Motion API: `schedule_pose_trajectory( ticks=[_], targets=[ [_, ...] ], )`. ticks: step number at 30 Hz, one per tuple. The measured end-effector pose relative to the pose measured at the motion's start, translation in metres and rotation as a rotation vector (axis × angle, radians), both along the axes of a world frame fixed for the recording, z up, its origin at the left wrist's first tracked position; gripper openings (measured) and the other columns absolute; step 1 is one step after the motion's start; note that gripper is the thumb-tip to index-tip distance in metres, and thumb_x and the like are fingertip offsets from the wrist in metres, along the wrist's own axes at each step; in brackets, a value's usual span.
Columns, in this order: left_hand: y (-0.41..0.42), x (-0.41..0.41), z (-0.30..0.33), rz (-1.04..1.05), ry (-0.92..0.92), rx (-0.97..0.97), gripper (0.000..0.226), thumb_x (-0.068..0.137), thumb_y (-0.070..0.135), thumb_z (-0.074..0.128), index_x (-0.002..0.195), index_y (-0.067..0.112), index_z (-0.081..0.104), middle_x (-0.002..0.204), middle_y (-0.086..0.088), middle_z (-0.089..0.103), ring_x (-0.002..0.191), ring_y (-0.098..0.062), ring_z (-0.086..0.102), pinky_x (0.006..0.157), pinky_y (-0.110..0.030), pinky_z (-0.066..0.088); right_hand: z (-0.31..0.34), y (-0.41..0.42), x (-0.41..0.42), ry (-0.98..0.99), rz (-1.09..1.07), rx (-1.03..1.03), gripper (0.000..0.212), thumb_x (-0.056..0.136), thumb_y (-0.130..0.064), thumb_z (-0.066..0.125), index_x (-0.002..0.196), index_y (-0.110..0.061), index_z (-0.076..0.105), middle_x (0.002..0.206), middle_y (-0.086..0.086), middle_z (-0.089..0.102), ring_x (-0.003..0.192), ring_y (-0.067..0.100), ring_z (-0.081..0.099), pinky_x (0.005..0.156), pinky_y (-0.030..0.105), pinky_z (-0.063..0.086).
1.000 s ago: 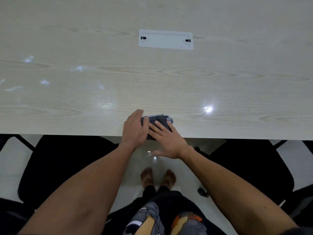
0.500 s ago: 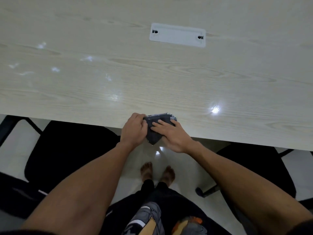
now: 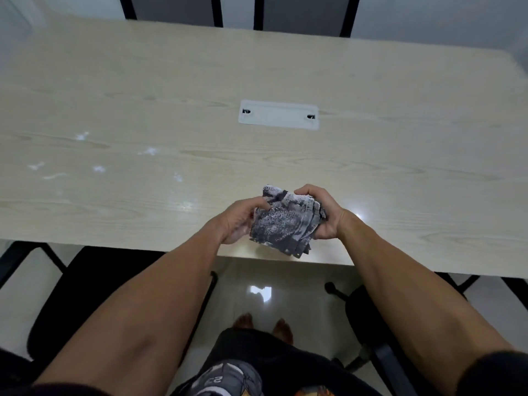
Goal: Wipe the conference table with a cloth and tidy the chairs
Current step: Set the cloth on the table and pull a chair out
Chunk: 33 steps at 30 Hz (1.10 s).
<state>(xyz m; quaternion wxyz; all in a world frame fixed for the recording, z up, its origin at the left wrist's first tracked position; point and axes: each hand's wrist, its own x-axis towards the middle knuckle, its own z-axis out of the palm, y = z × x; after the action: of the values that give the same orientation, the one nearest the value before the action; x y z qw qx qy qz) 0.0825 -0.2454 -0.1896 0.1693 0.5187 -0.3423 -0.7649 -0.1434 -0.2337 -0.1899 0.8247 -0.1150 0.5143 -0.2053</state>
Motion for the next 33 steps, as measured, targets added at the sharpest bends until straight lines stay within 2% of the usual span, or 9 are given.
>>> schedule_pose_trajectory(
  ticks=[2,8,10,16,19,22,28,30,33],
  targets=[
    [-0.009,-0.006,0.001,-0.045,0.037,0.001,0.039,0.092,0.028,0.073,0.125,0.006,0.07,0.122,-0.016,0.074,0.114,-0.035,0.07,0.102,-0.046,0.053,0.002,0.0,-0.005,-0.028,-0.027,-0.001,0.065,0.089,-0.054,0.06,0.129,-0.003,0.068,0.132,0.021,0.069,0.111,0.037,0.068,0.102,0.046,0.051],
    [-0.028,-0.012,-0.02,0.066,-0.069,-0.085,0.063,0.088,0.056,0.075,0.131,0.011,0.061,0.137,-0.016,0.067,0.128,-0.032,0.063,0.113,-0.06,0.046,-0.013,-0.002,-0.024,-0.184,-0.136,-0.028,0.108,0.08,-0.091,0.052,0.145,-0.004,0.06,0.147,0.025,0.058,0.135,0.046,0.056,0.116,0.063,0.04],
    [-0.035,-0.006,-0.043,0.051,-0.106,-0.114,0.085,0.075,0.073,0.075,0.14,0.022,0.055,0.15,-0.008,0.057,0.14,-0.031,0.051,0.118,-0.061,0.036,-0.028,-0.001,-0.03,-0.138,-0.156,-0.075,0.095,0.089,-0.078,0.055,0.147,-0.003,0.057,0.144,0.021,0.059,0.13,0.039,0.06,0.111,0.059,0.046],
    [-0.026,-0.013,-0.045,-0.018,-0.392,-0.297,0.04,0.113,0.04,0.036,0.146,0.018,0.044,0.118,-0.005,0.052,0.095,-0.02,0.05,0.085,-0.037,0.042,-0.057,0.002,-0.011,0.239,-0.211,-0.143,0.01,0.105,-0.016,0.057,0.112,-0.01,0.059,0.09,0.01,0.068,0.085,0.027,0.067,0.072,0.039,0.061],
    [-0.024,-0.012,-0.06,-0.034,-0.469,-0.359,0.041,0.113,0.039,0.033,0.144,0.014,0.042,0.1,-0.007,0.055,0.075,-0.017,0.046,0.071,-0.034,0.038,-0.06,0.005,-0.001,0.348,-0.206,-0.167,0.006,0.108,-0.011,0.054,0.107,-0.008,0.058,0.089,0.011,0.064,0.073,0.023,0.063,0.06,0.038,0.059],
    [-0.023,-0.011,-0.073,-0.057,-0.554,-0.392,0.042,0.112,0.04,0.034,0.144,0.013,0.042,0.115,-0.015,0.061,0.08,-0.02,0.05,0.078,-0.035,0.04,-0.064,0.006,0.004,0.432,-0.211,-0.208,0.009,0.107,-0.007,0.055,0.1,-0.006,0.061,0.089,0.012,0.067,0.074,0.024,0.065,0.058,0.036,0.059],
    [-0.015,-0.006,-0.085,-0.108,-0.866,-0.421,0.036,0.111,0.04,0.036,0.128,0.016,0.056,0.116,-0.015,0.067,0.089,-0.029,0.061,0.079,-0.036,0.046,-0.08,0.014,0.006,0.929,0.01,-0.39,0.023,0.104,-0.022,0.056,0.119,-0.01,0.067,0.112,0.002,0.071,0.094,0.024,0.065,0.092,0.045,0.058],
    [-0.009,0.0,-0.079,-0.171,-1.08,-0.471,0.036,0.108,0.042,0.039,0.124,0.015,0.058,0.116,-0.013,0.066,0.1,-0.036,0.064,0.084,-0.04,0.049,-0.076,0.022,0.003,1.133,0.045,-0.401,0.025,0.105,-0.023,0.049,0.123,-0.014,0.064,0.108,-0.003,0.062,0.097,0.022,0.06,0.091,0.04,0.053],
    [-0.006,0.002,-0.074,-0.218,-1.008,-0.545,0.027,0.105,0.037,0.044,0.114,0.017,0.061,0.11,-0.01,0.07,0.097,-0.034,0.067,0.086,-0.04,0.054,-0.074,0.034,-0.005,1.154,-0.023,-0.375,0.023,0.103,-0.021,0.045,0.113,-0.014,0.065,0.1,0.001,0.069,0.091,0.025,0.067,0.085,0.042,0.058]
  ],
)
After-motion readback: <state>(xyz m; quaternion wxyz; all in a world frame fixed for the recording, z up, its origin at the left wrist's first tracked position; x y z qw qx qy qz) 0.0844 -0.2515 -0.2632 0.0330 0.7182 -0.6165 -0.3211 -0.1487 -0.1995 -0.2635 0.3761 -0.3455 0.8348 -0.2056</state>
